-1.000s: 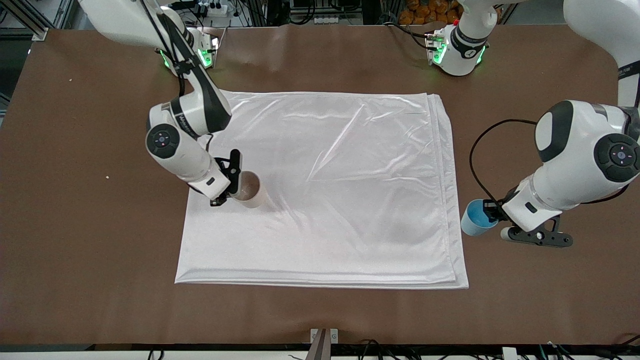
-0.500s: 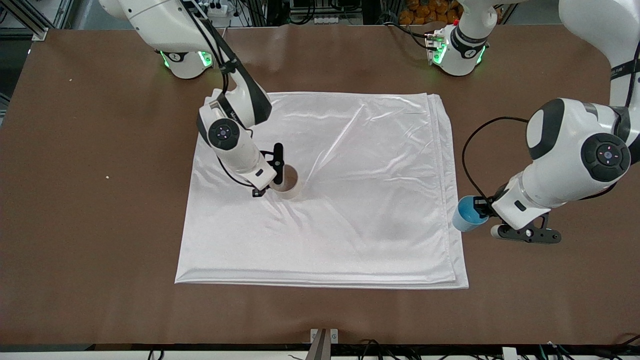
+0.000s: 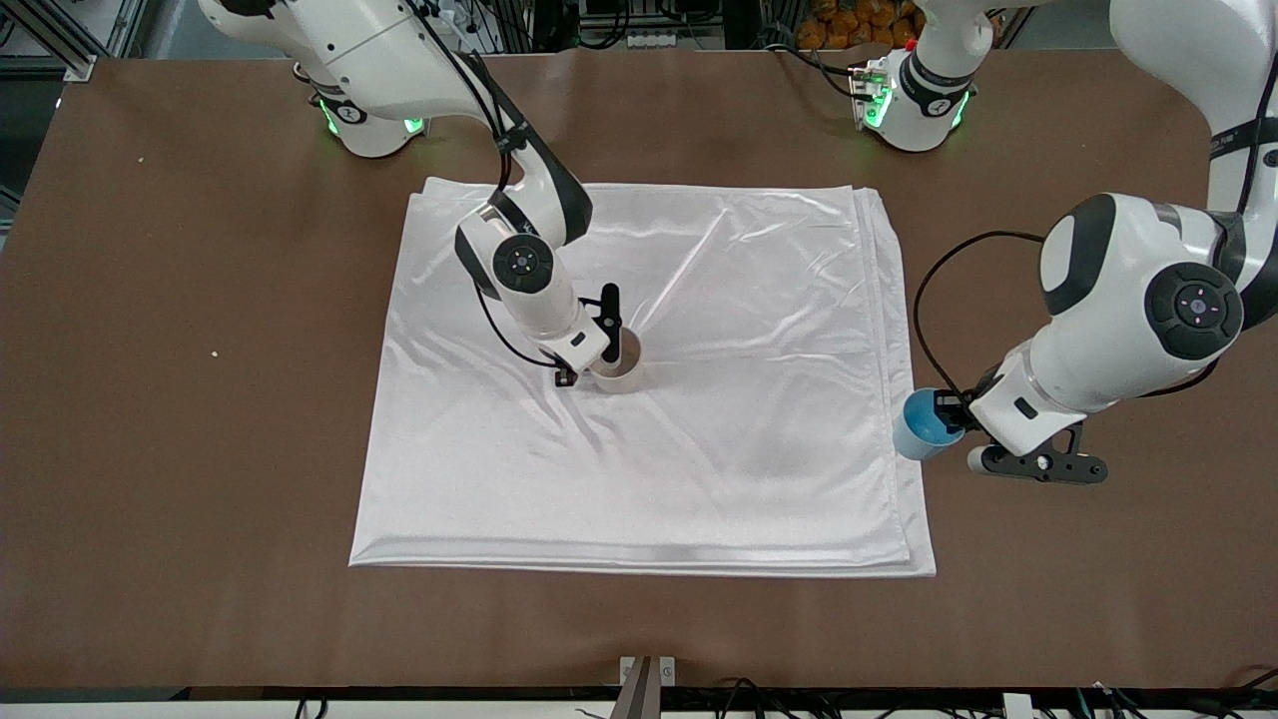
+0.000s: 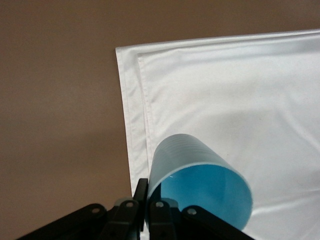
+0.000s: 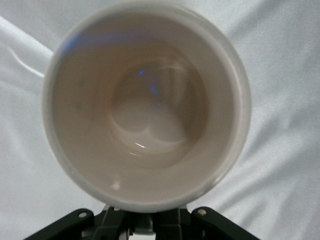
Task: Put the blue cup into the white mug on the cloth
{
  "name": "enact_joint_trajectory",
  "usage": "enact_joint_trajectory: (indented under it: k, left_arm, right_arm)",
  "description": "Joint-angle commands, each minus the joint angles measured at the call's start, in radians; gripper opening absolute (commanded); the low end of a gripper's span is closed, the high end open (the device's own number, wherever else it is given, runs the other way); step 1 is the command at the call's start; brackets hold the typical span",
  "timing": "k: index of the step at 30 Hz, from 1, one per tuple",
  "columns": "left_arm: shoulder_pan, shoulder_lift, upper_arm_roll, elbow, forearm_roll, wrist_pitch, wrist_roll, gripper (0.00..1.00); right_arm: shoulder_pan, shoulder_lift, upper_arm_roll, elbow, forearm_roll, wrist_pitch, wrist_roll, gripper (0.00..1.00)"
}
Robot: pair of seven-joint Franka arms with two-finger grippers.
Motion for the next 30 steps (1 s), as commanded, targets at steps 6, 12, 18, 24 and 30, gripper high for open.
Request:
enact_joint_trajectory:
  k: [6, 12, 18, 24, 30]
  left_arm:
    - [-0.013, -0.028, -0.047, -0.008, -0.028, -0.019, -0.086, 0.0]
    - [-0.012, -0.031, -0.084, -0.008, -0.033, -0.019, -0.139, 0.0]
    - [-0.013, -0.037, -0.11, 0.0, -0.077, -0.028, -0.182, 0.0]
    - [-0.015, -0.043, -0.15, 0.0, -0.079, -0.031, -0.242, 0.0]
    - [-0.015, -0.043, -0.211, 0.0, -0.077, -0.031, -0.356, 0.0]
  right_arm:
    - [0.011, 0.03, -0.01, 0.033, -0.046, 0.01, 0.05, 0.32]
    - [0.01, 0.028, -0.01, 0.033, -0.046, 0.008, 0.05, 0.55]
    - [0.002, 0.016, -0.01, 0.036, -0.046, 0.002, 0.05, 0.87]
    - [-0.013, -0.036, -0.012, 0.033, -0.044, -0.022, 0.045, 1.0]
    - [-0.061, -0.131, -0.01, 0.033, -0.041, -0.169, 0.035, 1.0]
